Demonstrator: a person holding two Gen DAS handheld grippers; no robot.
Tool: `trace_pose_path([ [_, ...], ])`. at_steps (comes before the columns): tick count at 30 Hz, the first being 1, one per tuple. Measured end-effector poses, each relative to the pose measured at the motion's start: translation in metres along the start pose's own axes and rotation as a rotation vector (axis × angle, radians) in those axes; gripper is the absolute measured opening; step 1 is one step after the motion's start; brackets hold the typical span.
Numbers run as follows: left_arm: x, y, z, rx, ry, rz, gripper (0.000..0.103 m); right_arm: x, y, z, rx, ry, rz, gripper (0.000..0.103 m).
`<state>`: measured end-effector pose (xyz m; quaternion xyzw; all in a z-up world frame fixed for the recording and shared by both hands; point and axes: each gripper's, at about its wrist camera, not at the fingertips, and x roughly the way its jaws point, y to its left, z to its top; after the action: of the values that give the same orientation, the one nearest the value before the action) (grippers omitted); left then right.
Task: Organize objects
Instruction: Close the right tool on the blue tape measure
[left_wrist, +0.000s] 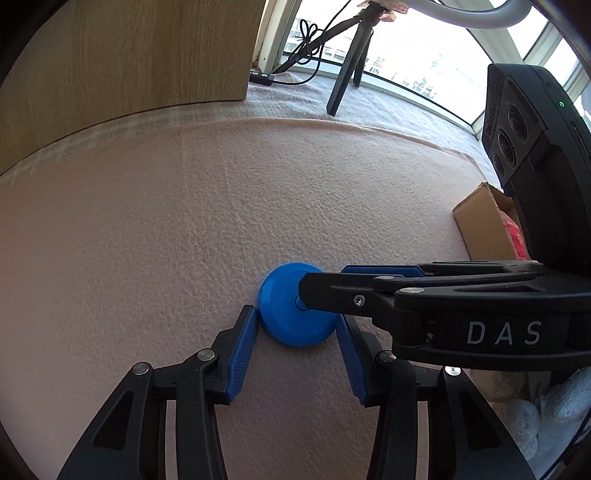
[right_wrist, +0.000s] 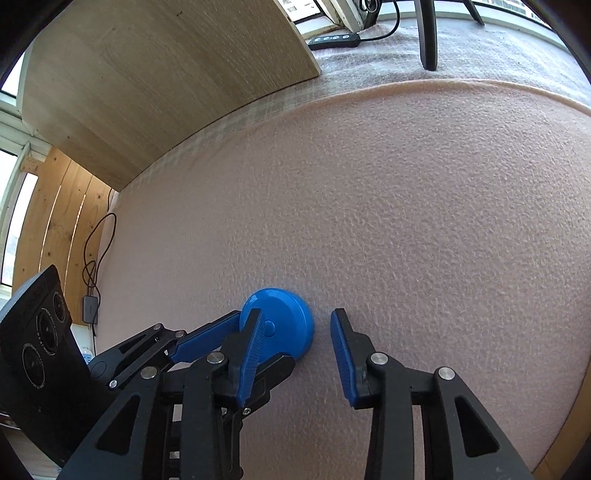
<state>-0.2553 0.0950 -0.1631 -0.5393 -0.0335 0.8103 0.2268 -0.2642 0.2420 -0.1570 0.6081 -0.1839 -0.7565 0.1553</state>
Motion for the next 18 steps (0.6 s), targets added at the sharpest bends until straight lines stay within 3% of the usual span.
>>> trace_pose_path([
  [10, -0.001, -0.007, 0.001, -0.001, -0.007, -0.008, 0.043, -0.006, -0.004, -0.004, 0.019, -0.015, 0.009, 0.026],
  [18, -0.019, -0.038, 0.007, 0.055, -0.046, -0.003, 0.043, -0.042, -0.011, -0.010, 0.040, -0.087, 0.015, 0.026],
])
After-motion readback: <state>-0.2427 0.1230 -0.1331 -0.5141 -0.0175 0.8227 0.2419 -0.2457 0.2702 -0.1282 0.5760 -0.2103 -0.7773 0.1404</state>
